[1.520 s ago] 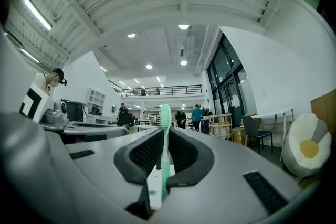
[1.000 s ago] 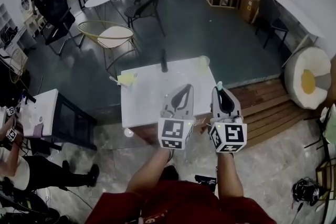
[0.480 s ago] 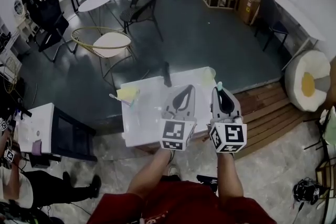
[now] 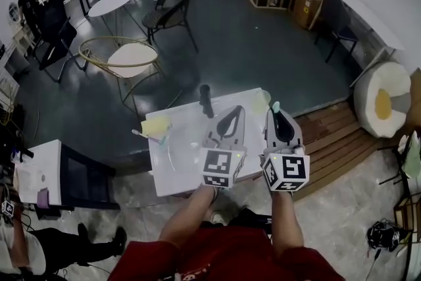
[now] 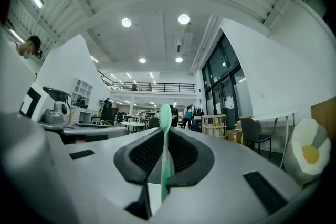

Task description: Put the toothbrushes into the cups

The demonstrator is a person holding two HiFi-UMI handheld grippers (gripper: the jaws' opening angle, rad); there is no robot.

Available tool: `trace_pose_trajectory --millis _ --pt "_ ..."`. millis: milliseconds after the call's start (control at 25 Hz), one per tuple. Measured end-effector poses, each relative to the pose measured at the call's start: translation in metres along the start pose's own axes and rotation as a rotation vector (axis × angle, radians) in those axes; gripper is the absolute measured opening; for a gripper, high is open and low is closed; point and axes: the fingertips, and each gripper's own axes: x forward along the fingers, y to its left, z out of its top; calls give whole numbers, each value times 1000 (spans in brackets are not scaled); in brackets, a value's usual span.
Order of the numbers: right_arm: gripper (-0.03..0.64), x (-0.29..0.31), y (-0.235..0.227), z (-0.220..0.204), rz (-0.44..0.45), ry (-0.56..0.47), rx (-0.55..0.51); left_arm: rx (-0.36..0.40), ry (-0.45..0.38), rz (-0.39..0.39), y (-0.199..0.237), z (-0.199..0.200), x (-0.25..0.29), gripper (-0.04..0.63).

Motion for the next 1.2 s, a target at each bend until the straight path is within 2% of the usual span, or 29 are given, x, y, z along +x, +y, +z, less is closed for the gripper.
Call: trace_pose_trajectory --millis 200,600,920,1200 --pt "50 19 -29 -8 -11 -5 15 4 6 -8 -3 -8 34 28" --pt "51 82 -97 -35 20 20 68 8 43 30 -2 -29 121 28" --pt "51 126 -121 -68 68 56 115 -12 104 81 13 -61 163 28" --pt "51 154 -123 -100 111 92 149 -31 142 120 29 -89 184 28"
